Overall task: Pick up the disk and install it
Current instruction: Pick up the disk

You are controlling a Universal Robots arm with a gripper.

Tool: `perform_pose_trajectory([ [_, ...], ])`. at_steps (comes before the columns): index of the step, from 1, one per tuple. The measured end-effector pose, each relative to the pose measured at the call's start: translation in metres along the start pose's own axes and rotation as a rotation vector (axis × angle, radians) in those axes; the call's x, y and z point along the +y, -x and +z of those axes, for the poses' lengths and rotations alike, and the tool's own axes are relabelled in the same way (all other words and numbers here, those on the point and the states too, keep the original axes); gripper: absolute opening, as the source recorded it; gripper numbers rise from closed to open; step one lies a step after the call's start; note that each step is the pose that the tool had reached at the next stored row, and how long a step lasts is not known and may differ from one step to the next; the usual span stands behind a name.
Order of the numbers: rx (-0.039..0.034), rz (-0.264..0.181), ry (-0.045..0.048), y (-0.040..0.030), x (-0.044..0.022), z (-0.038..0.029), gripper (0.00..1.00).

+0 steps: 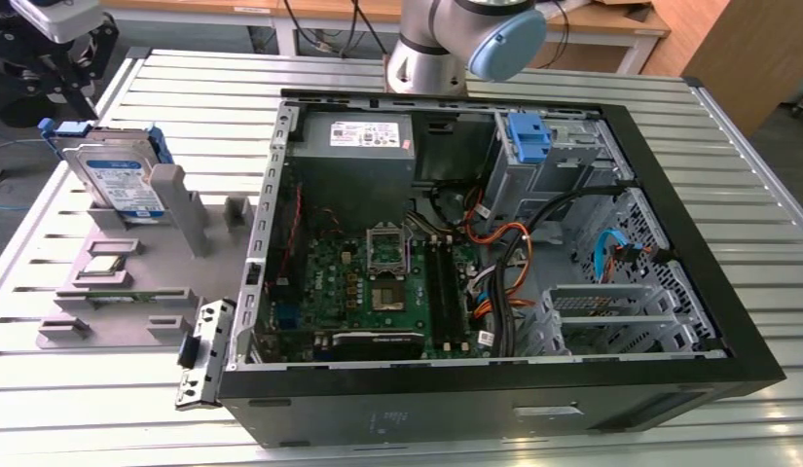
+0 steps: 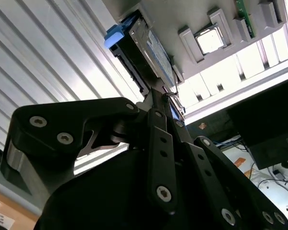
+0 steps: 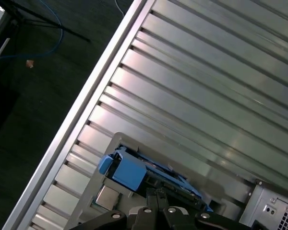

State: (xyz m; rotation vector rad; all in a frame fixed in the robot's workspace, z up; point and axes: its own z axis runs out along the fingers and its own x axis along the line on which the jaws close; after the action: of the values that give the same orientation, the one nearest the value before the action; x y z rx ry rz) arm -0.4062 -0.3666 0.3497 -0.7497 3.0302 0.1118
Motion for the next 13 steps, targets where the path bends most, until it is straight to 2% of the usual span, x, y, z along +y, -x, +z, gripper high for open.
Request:
perform_pose_trajectory([
  [13,0.0081,-0.125,0.0045,0.0000,0.0000,0.0000,0.10],
])
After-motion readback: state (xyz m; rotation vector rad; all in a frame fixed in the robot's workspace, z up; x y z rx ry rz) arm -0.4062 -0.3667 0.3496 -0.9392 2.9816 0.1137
